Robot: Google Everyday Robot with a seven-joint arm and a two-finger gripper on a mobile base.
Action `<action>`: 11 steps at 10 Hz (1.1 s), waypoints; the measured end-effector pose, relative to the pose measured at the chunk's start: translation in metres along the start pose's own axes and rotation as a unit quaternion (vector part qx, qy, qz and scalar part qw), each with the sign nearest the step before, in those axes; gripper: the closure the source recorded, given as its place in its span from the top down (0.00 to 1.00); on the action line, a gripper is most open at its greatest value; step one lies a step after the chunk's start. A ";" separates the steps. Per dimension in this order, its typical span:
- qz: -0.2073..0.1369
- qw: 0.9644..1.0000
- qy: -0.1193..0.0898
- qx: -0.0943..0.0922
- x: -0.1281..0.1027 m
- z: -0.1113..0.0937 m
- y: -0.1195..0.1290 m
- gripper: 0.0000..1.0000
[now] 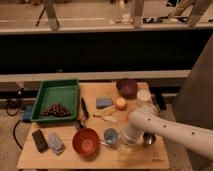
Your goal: Place fork in red bowl
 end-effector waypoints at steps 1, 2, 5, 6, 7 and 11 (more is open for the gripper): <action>-0.008 1.000 0.000 -0.007 -0.004 0.001 0.004 0.80; -0.016 1.000 0.000 -0.011 -0.008 0.002 0.007 0.80; -0.032 0.999 0.022 -0.014 -0.015 0.009 0.012 0.80; -0.036 0.999 0.025 -0.011 -0.018 0.012 0.013 0.80; -0.039 0.999 0.025 -0.004 -0.018 0.014 0.012 0.80; -0.044 0.999 0.017 0.014 -0.020 0.023 0.008 0.80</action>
